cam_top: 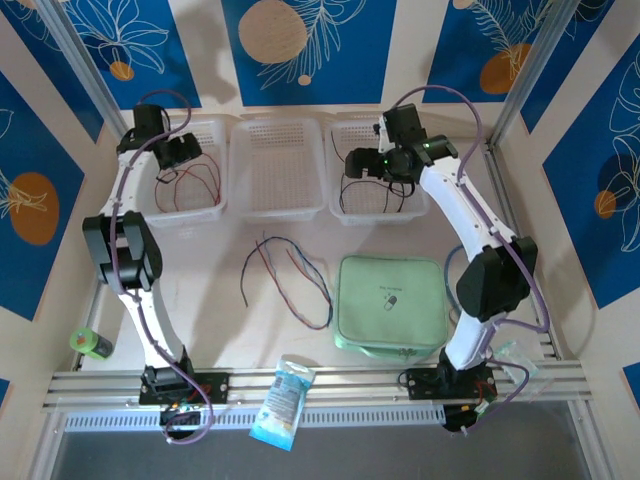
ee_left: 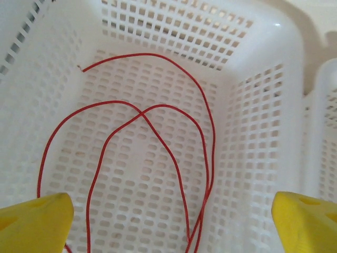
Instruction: Untangle the cables
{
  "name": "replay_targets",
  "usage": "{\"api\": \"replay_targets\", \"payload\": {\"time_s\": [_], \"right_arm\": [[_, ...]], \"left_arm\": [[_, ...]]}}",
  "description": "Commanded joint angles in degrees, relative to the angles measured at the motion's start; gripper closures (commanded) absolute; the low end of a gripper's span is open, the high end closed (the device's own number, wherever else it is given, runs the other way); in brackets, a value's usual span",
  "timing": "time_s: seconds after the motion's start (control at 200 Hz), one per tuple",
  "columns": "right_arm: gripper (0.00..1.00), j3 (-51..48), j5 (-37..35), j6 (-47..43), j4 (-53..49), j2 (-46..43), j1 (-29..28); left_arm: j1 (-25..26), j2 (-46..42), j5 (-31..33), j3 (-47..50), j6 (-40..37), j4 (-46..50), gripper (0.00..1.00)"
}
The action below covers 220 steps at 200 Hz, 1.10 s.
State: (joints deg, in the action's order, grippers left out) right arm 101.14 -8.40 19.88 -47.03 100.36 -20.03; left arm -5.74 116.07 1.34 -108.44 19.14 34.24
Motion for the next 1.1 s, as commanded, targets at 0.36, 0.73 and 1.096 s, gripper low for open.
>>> {"api": "replay_targets", "payload": {"time_s": [0.36,0.73,1.096], "right_arm": [[0.16,-19.0,1.8,3.2,7.0,-10.9,-17.7],[0.49,-20.0,-2.2,12.7,10.1,0.8,-29.3],[0.66,-7.4,-10.2,17.3,5.2,17.3,-35.5]], "left_arm": [[7.0,-27.4,-6.0,20.5,-3.7,4.6,0.08],[17.3,-45.3,-6.4,45.8,7.0,0.6,0.16],[20.6,-53.0,-5.8,60.0,14.7,-2.6,0.17]]}}
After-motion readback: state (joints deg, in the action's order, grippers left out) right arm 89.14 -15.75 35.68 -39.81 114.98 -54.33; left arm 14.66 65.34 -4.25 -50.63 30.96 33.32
